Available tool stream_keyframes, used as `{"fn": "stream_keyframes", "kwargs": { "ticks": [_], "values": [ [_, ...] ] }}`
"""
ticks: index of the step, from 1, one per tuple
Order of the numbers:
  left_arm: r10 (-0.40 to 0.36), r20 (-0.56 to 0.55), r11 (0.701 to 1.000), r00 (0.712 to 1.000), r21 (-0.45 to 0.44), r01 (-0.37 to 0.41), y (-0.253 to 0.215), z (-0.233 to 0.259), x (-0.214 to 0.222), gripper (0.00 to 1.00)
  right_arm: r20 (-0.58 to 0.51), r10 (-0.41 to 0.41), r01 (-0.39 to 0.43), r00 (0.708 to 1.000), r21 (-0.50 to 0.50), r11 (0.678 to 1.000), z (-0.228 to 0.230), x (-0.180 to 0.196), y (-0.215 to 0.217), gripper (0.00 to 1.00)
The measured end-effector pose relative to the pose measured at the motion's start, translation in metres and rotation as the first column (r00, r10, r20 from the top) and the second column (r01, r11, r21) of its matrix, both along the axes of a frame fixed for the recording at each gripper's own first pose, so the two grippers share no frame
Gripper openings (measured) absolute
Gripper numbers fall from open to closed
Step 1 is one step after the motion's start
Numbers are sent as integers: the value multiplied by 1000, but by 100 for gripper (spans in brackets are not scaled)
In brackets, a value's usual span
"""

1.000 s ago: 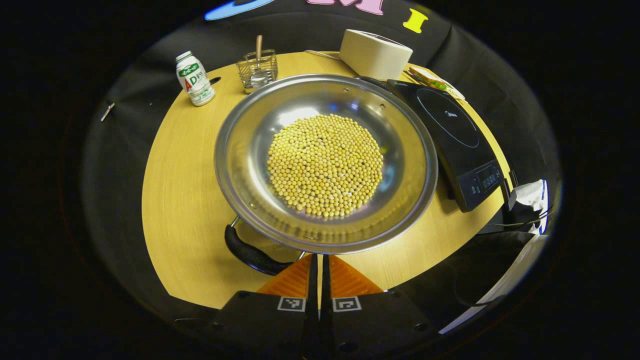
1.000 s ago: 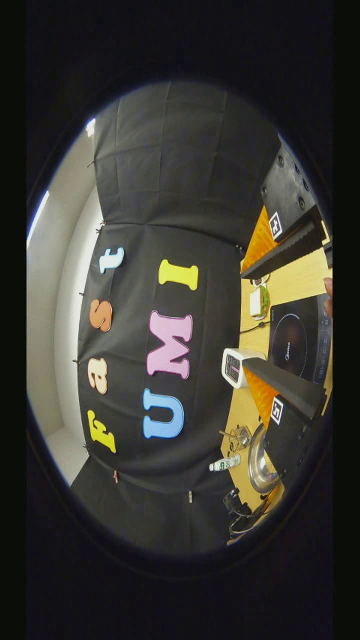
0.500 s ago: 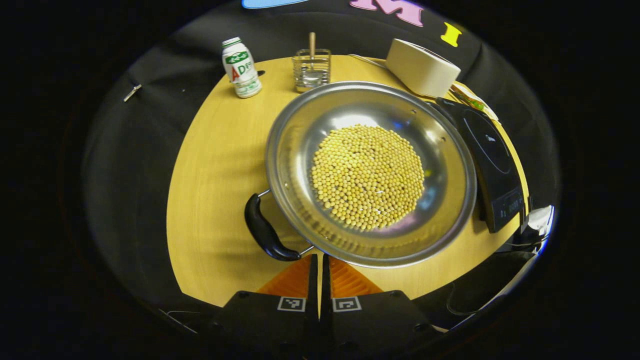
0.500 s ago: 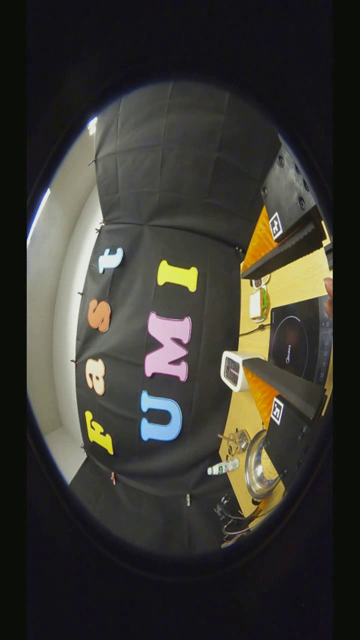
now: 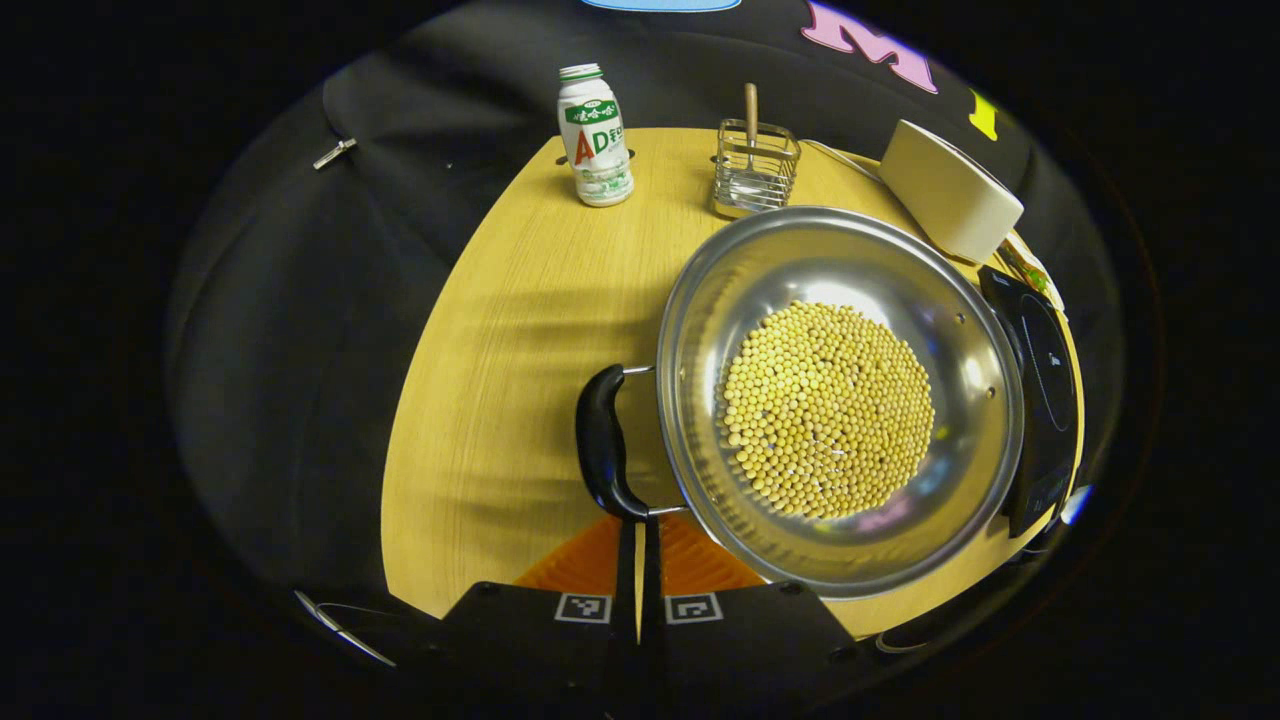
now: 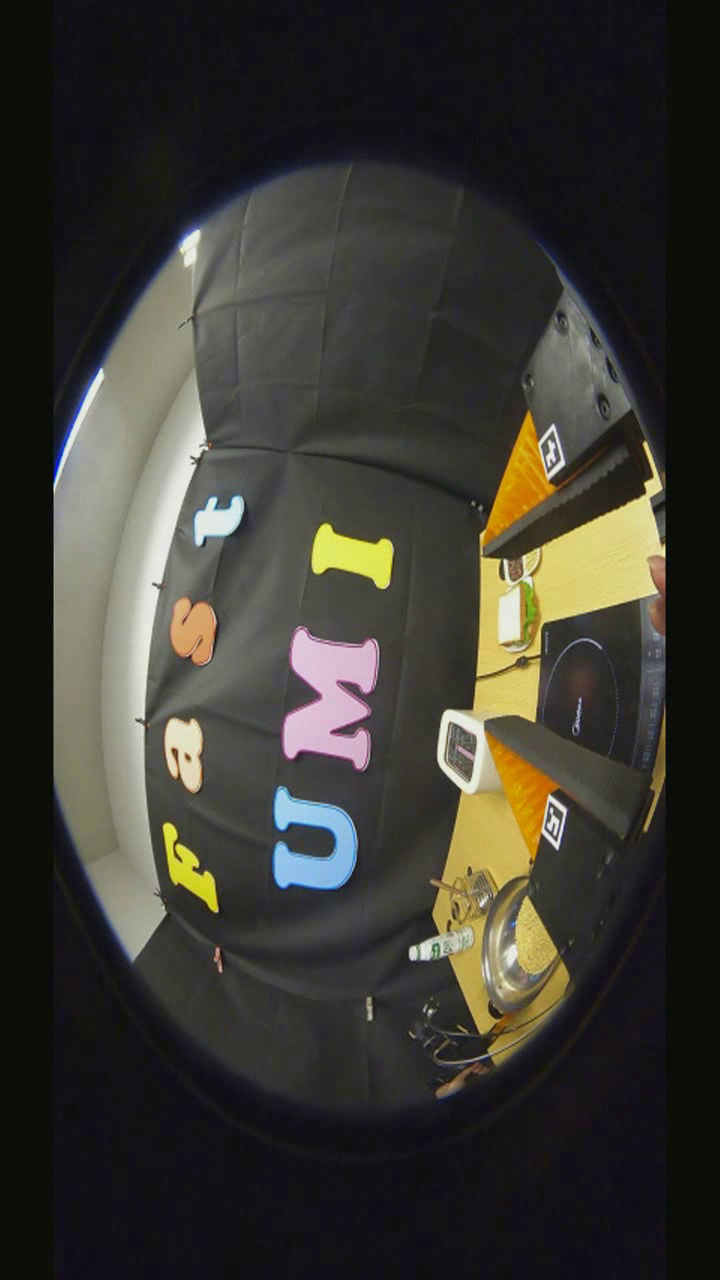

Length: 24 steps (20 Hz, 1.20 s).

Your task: First push the handle of the pot to place it horizontally, then grasp the pot with both hands and set it on the induction cooktop.

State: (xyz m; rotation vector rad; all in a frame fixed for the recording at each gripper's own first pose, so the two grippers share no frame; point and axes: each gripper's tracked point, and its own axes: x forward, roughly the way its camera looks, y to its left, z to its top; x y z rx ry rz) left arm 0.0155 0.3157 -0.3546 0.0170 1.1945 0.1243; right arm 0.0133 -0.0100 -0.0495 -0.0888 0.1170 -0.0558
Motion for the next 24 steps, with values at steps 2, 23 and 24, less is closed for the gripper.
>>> {"fn": "stream_keyframes", "kwargs": {
  "ticks": [2,23,24],
  "values": [
    [-5,8,999,1000,40,4,9,0,14,5,-6,-3,3,1000,-3,1000,-2,4,1,98],
    [14,349,985,937,158,-73,41,69,23,5,-122,138,-134,983,42,990,-46,27,73,98],
    [0,389,985,921,159,-67,42,77,28,5,-140,160,-153,977,63,986,-53,28,85,98]
  ]
}}
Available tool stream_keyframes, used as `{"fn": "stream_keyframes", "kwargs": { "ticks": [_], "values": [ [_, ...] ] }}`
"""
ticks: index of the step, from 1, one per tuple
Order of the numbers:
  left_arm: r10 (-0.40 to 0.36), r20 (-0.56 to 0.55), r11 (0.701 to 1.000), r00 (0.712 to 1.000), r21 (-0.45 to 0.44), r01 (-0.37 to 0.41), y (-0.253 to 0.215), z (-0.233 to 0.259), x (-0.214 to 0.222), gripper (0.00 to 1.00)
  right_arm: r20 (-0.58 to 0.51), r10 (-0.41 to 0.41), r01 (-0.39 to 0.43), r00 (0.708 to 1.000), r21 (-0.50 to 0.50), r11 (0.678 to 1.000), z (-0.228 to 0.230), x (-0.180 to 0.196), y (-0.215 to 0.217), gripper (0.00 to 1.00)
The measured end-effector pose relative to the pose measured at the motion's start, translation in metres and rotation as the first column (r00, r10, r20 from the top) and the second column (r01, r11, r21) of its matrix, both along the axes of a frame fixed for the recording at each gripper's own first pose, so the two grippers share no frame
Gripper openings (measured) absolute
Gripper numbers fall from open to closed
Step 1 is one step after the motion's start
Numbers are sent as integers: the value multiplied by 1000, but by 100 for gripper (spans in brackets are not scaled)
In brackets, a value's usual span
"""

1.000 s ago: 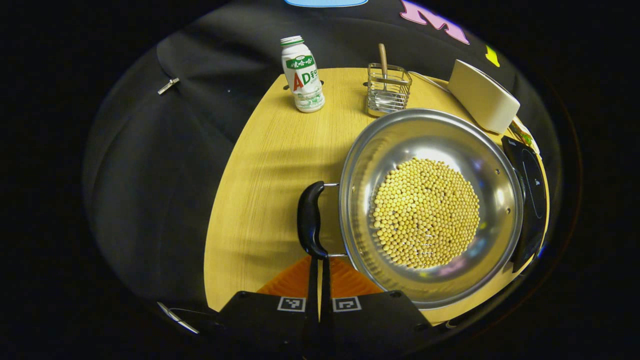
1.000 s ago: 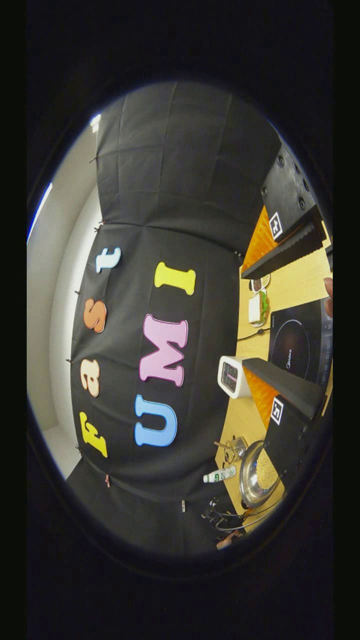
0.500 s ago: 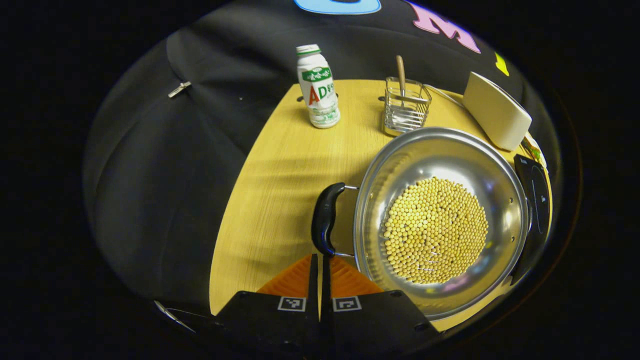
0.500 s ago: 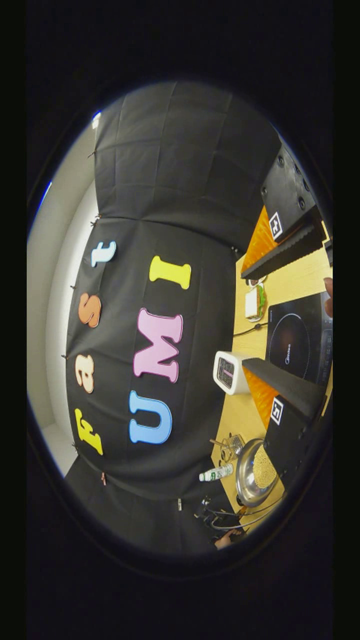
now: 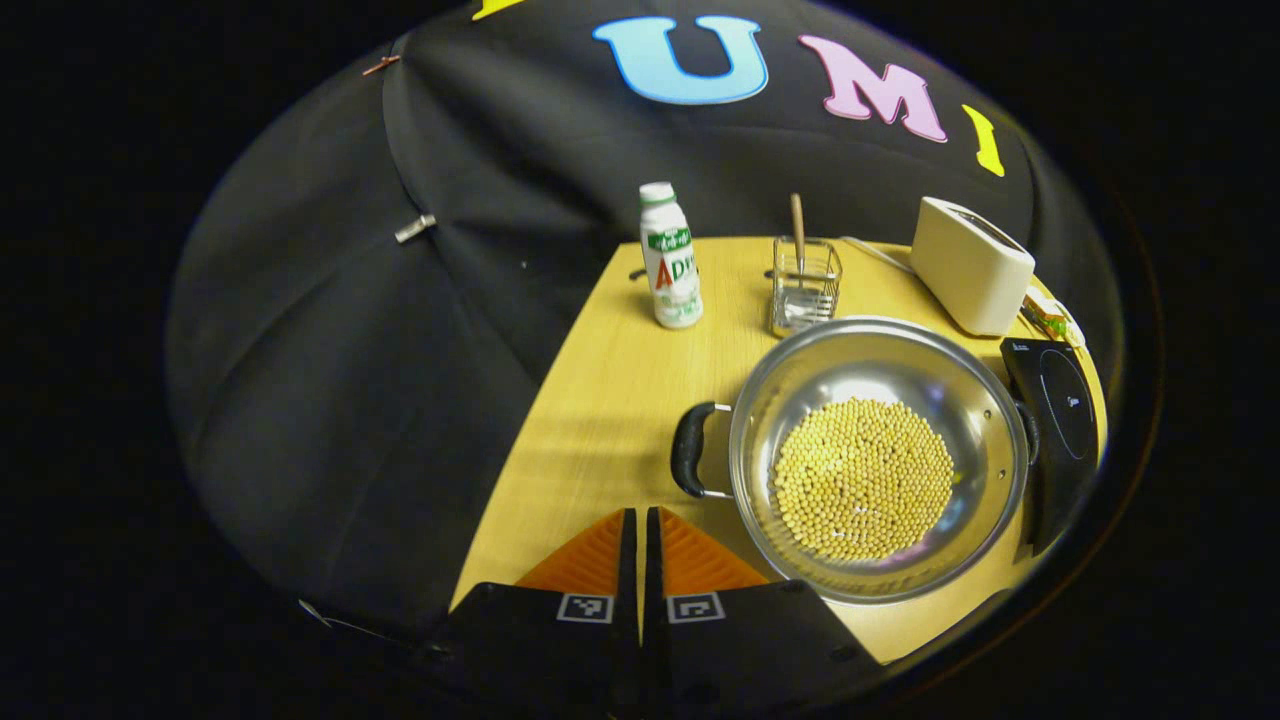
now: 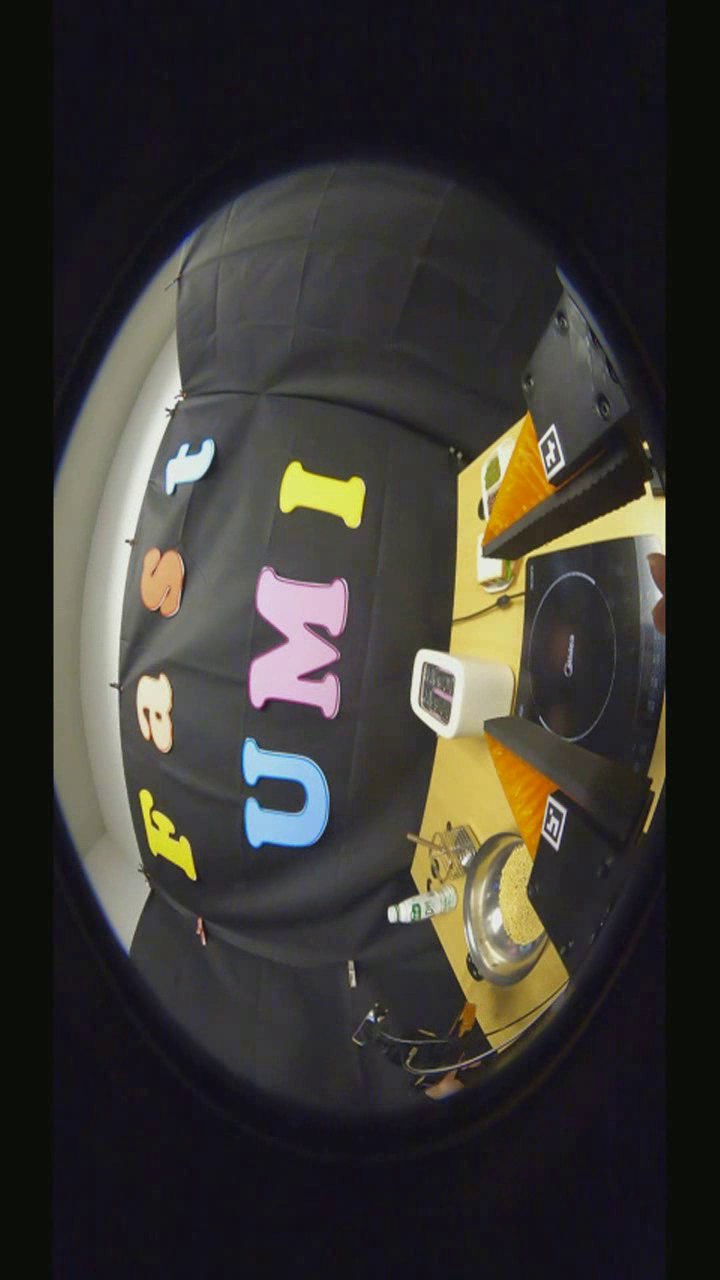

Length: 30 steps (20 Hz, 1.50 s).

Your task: First push the handle of the pot to place it horizontally, then grasp the pot with both hands and set it on the induction cooktop.

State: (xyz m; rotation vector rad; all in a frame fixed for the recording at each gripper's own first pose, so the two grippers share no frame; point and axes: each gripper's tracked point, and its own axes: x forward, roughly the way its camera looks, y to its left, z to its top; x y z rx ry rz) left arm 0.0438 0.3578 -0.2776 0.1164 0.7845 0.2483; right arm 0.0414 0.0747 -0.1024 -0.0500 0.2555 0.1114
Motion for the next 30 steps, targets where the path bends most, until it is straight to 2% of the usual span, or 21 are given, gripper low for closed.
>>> {"fn": "stream_keyframes", "kwargs": {
  "ticks": [1,2,5,7,8,11,14,18,26,30],
  "values": [
    [-8,48,1000,999,-10,8,-3,10,2,7,-26,23,-23,999,20,1000,-6,1,12,96],
    [-16,88,999,996,-30,18,-8,18,6,16,-50,43,-41,998,37,998,-13,3,25,98],
    [-40,156,996,987,-70,52,-17,30,12,64,-104,104,-96,989,75,993,-28,9,61,98],
    [-59,150,995,987,-76,71,-19,26,14,95,-151,134,-118,979,108,987,-45,11,84,98],
    [-64,144,994,988,-80,76,-19,23,17,98,-179,143,-121,973,129,984,-54,12,94,98],
    [-81,126,989,989,-113,95,-22,11,27,97,-257,152,-107,954,180,978,-81,19,122,99],
    [-119,79,977,990,-168,131,-30,-12,37,98,-334,156,-90,930,205,975,-110,28,145,100],
    [-120,51,974,991,-185,128,-29,-31,52,98,-433,144,-49,890,221,974,-152,36,168,99],
    [-122,-19,971,992,-211,115,-28,-63,68,97,-588,120,-35,800,155,987,-224,38,205,99],
    [-132,-37,968,991,-219,121,-28,-72,72,92,-653,113,-22,749,146,989,-258,38,220,98]
  ]
}}
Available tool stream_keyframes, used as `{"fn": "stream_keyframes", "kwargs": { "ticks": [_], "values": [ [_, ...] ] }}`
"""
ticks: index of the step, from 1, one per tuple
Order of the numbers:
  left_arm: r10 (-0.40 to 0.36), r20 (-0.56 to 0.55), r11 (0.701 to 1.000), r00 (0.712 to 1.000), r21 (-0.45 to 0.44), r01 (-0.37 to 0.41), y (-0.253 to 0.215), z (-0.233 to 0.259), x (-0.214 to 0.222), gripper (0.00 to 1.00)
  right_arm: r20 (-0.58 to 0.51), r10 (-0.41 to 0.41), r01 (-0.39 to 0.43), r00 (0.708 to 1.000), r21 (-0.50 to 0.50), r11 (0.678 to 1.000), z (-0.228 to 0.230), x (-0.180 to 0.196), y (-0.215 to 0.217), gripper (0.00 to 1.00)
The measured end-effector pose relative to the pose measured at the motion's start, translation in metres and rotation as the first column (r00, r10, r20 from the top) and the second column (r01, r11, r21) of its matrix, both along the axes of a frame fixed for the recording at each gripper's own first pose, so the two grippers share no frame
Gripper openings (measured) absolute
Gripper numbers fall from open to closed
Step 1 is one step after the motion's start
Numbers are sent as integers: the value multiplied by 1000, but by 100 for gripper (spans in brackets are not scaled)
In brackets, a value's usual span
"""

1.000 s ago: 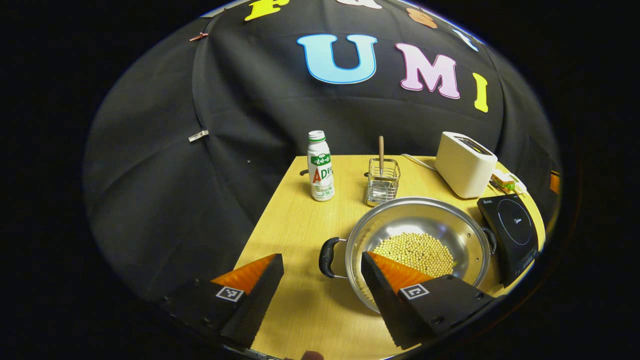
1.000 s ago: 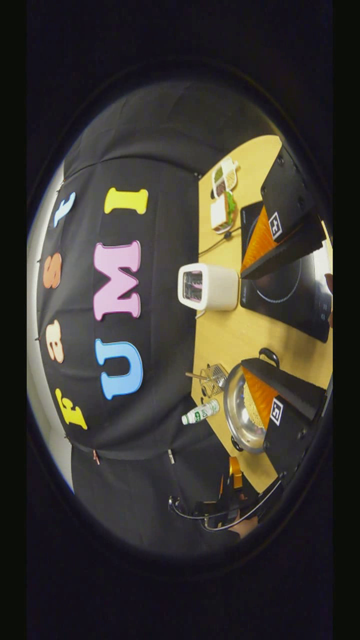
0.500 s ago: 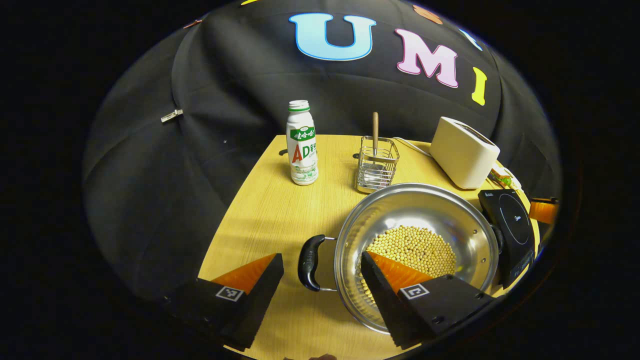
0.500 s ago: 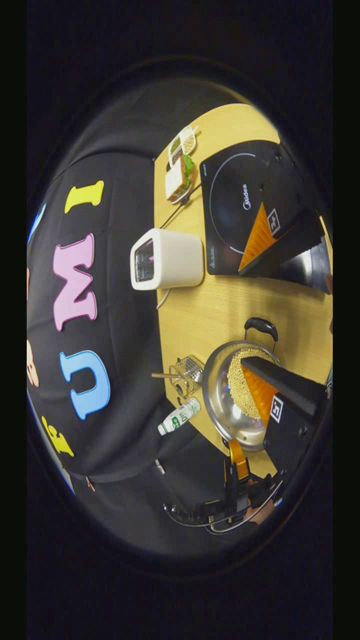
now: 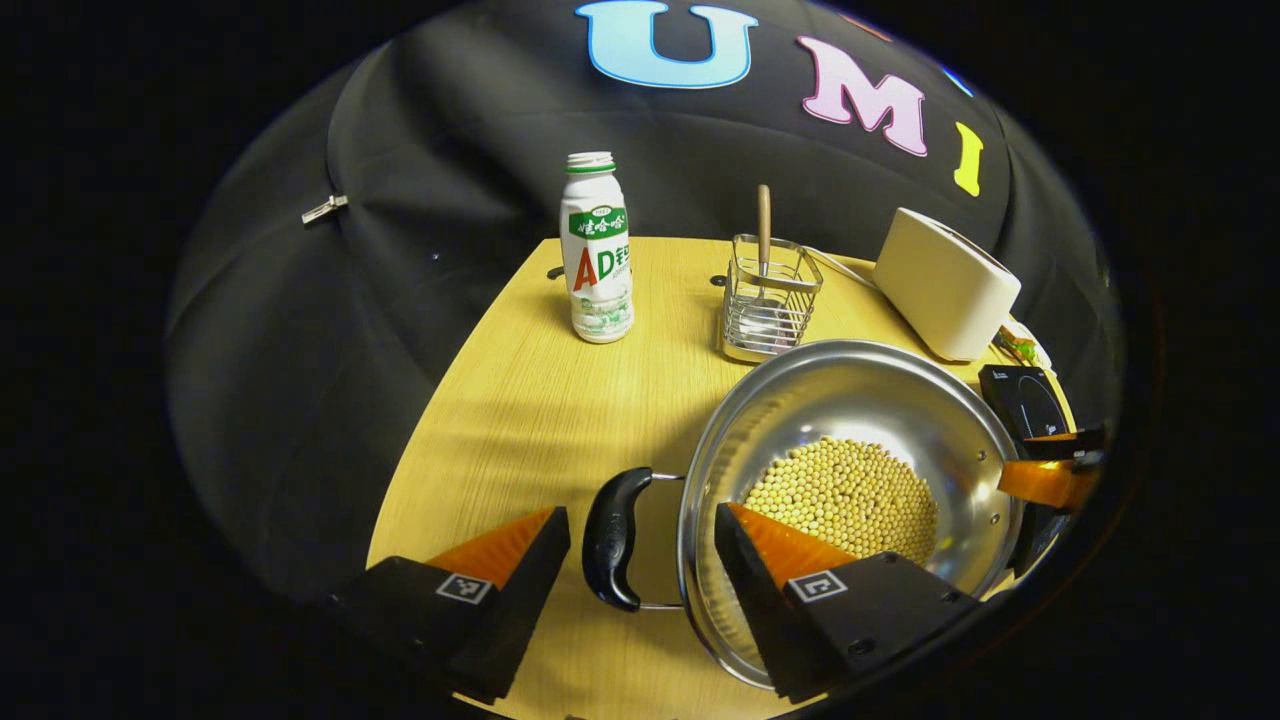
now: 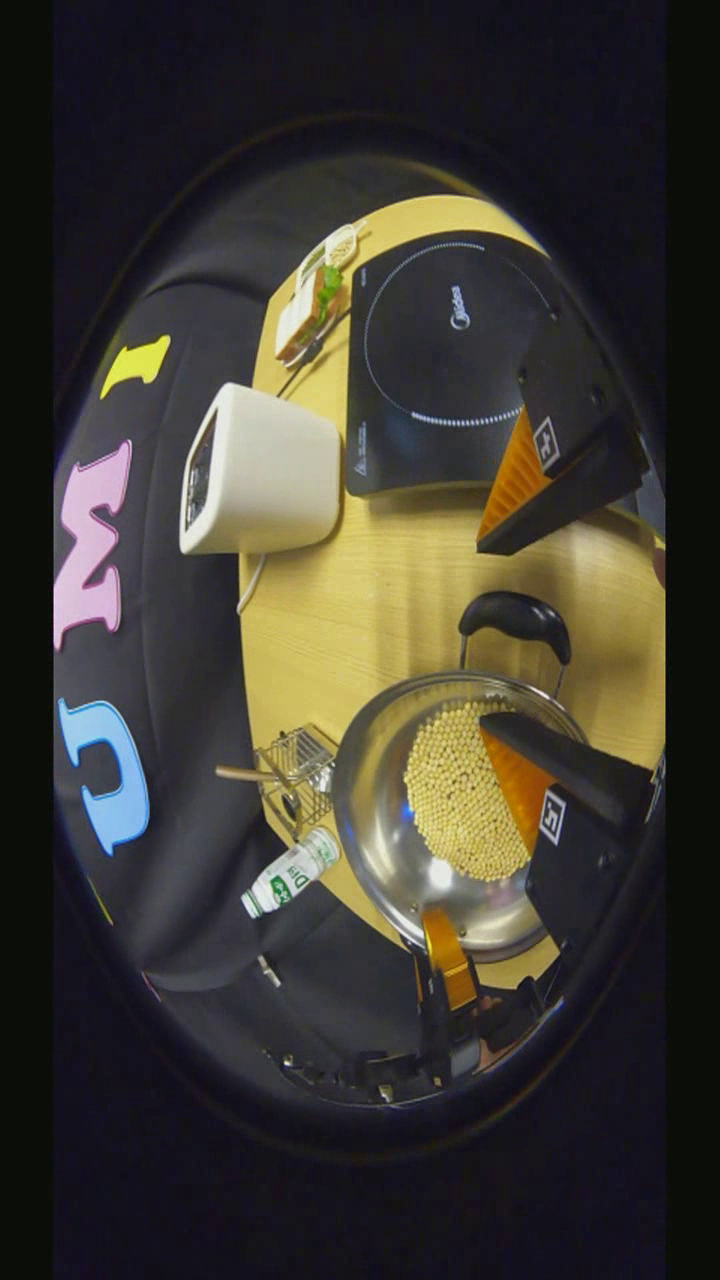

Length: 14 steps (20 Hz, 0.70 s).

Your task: First push the handle of the pot to place it horizontally, then grasp the pot with both hands and set it on the induction cooktop.

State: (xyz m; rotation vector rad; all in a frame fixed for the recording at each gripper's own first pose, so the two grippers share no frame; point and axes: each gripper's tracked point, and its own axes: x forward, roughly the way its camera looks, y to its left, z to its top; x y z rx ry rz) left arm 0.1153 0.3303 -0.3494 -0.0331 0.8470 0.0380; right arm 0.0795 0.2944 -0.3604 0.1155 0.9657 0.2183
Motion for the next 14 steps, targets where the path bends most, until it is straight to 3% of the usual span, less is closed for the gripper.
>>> {"fn": "stream_keyframes", "kwargs": {
  "ticks": [3,4,6,7,9,10,14],
  "values": [
    [-6,-11,1000,1000,-5,6,-1,-6,2,87,-34,-40,40,999,-1,999,-10,5,0,89],
    [-7,-15,1000,1000,-6,7,-1,-8,3,85,-47,-52,52,998,-3,999,-15,6,-1,82],
    [-10,-25,1000,1000,-12,10,-3,-12,3,81,-58,-69,70,996,10,998,-19,11,2,79],
    [-9,-20,1000,1000,-9,9,-3,-9,3,75,-63,-68,69,996,23,997,-22,13,4,66],
    [-13,-15,1000,1000,-9,13,-3,-11,2,72,-55,-63,64,997,26,998,-19,15,2,63],
    [-15,-12,1000,1000,-11,15,-3,-10,2,70,-49,-55,56,997,22,998,-20,14,3,56],
    [0,-8,1000,1000,-20,0,-4,-9,-1,62,-42,-32,31,999,-10,999,-16,13,1,54]
  ]
}}
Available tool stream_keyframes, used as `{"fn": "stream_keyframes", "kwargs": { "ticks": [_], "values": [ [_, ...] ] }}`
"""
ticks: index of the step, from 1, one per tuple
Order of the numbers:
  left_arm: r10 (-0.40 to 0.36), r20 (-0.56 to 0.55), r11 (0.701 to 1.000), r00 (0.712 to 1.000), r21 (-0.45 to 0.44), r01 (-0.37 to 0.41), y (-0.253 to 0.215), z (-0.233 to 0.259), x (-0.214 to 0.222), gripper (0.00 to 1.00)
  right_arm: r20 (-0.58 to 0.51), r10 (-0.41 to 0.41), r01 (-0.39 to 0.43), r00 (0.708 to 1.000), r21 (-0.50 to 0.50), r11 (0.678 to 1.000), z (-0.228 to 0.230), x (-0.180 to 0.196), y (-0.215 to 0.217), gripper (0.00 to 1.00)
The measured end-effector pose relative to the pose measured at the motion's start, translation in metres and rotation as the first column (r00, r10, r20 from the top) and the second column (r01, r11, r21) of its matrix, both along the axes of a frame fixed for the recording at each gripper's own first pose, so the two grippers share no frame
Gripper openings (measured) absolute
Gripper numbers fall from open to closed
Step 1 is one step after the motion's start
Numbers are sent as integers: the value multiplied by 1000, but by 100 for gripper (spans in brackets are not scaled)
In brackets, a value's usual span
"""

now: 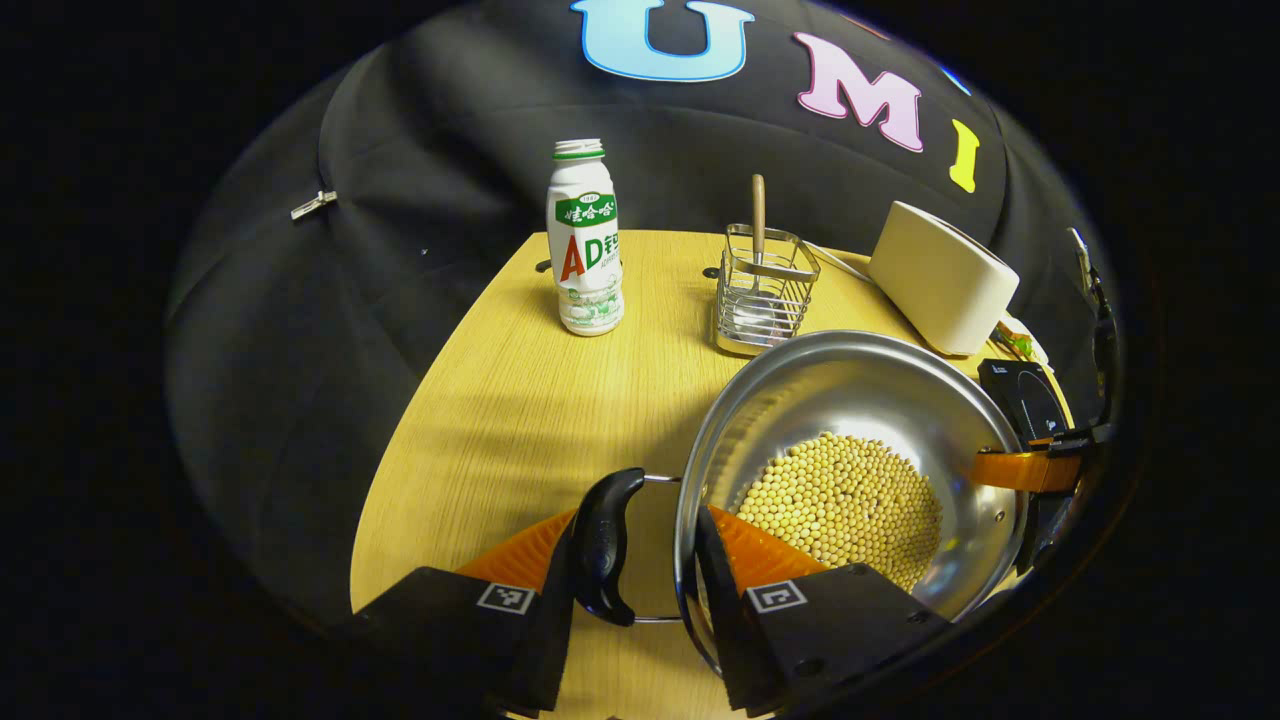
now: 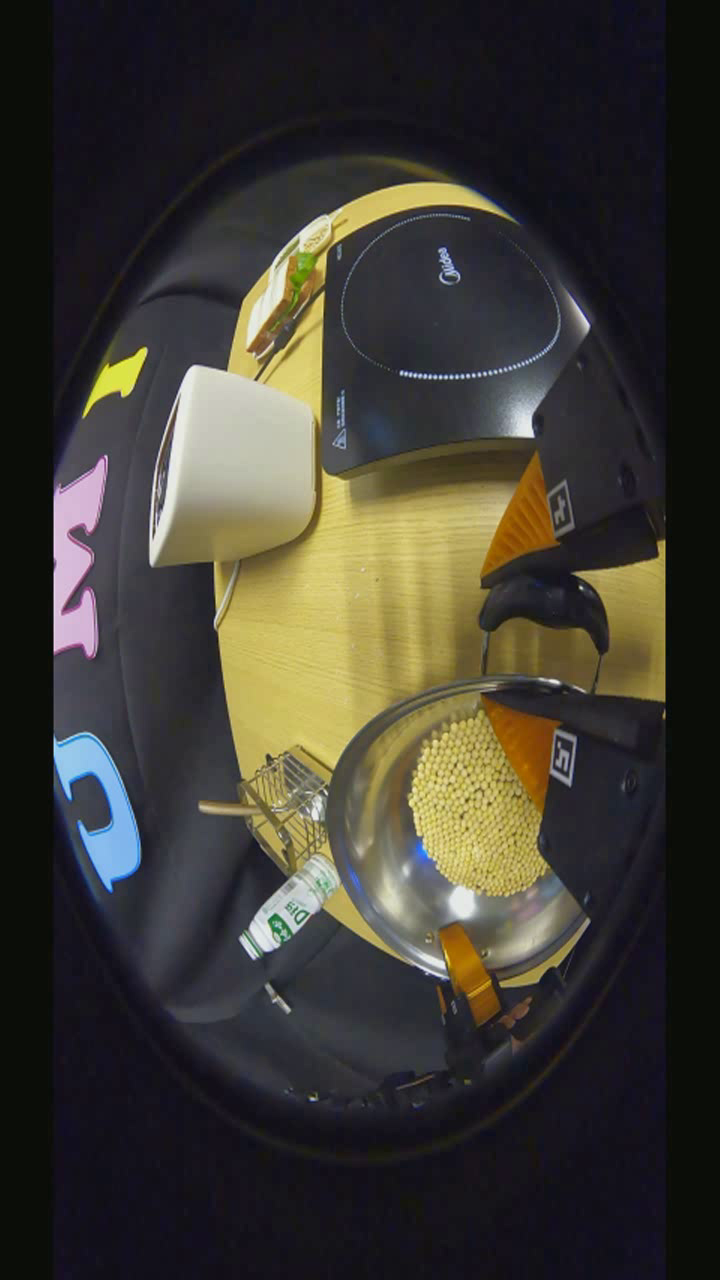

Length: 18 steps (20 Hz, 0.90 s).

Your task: First push the handle of the pot to place it horizontally, then grasp the pot with both hands and set it on the induction cooktop.

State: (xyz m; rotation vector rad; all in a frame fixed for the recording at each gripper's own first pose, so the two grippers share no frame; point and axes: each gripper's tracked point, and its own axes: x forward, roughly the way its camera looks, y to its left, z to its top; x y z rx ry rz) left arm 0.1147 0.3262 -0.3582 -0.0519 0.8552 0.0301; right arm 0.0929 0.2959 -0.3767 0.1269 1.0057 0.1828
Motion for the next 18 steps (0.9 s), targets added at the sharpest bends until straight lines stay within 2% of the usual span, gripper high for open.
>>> {"fn": "stream_keyframes", "kwargs": {
  "ticks": [3,4,5,8,12,18],
  "values": [
    [11,19,1000,1000,3,-11,-2,17,-7,61,11,21,-21,1000,6,1000,16,1,-3,54],
    [12,18,1000,1000,8,-12,-3,24,-9,61,12,34,-34,999,8,999,23,0,-4,50],
    [17,15,1000,1000,7,-17,-5,32,-12,61,11,40,-40,999,10,999,31,0,-6,54],
    [26,0,1000,1000,5,-26,-22,53,-20,61,10,56,-56,998,9,998,53,-4,-24,54],
    [4,15,1000,1000,9,-4,-61,78,-25,61,-2,52,-52,999,20,998,74,-9,-64,54],
    [-20,3,1000,1000,-23,20,-134,97,-20,61,23,31,-31,999,-15,999,98,-9,-142,54]
  ]
}}
